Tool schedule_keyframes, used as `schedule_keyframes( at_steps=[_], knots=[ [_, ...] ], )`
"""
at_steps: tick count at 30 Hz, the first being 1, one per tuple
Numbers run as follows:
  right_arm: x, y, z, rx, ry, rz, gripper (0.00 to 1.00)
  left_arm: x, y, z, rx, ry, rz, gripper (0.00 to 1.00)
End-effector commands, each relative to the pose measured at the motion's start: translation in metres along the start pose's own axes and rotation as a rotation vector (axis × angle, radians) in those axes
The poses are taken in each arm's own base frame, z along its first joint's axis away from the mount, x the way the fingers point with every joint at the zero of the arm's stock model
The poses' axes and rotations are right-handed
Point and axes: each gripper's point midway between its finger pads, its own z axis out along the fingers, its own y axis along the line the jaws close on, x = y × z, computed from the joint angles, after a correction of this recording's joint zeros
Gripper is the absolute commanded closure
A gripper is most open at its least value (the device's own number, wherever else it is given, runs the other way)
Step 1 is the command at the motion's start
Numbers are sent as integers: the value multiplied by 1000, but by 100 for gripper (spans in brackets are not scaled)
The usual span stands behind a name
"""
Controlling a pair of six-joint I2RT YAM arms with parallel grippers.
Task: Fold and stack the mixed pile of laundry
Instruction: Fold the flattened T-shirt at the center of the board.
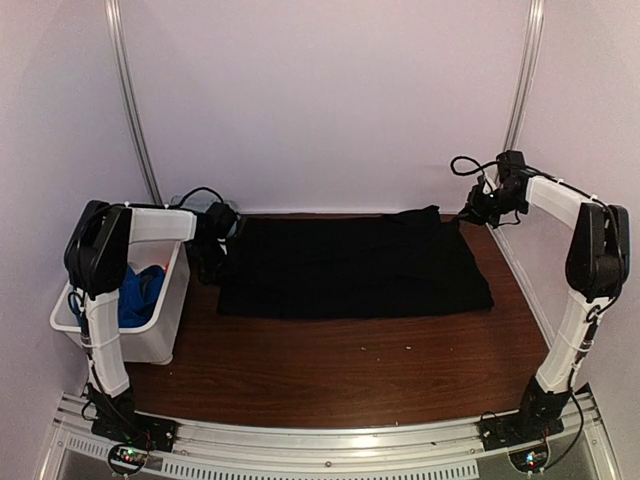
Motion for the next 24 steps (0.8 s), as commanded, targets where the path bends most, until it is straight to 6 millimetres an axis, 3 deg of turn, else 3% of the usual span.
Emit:
schedule_keyframes(
  at_steps=[1,8,9,12,15,19,24],
  knots=[
    [-14,-6,-6,28,-62,0,100,-12,14,-12,-40,-62,-17,100],
    [-13,-17,7,43,-65,25,100,-27,-2,-12,21,-91,12,97],
    [-10,-19,10,45,-46,27,94,-28,-5,-13,30,-87,22,88],
    [-2,-25,9,76,-10,19,60,-30,-5,-23,38,-96,39,56],
    [5,-32,-8,106,-15,4,48,-26,-3,-40,52,-116,59,45],
    [34,-38,-23,107,20,4,48,-5,-2,-49,98,-93,94,43],
    [90,-36,-5,10,125,42,64,38,-33,-37,253,-2,192,43]
  ],
)
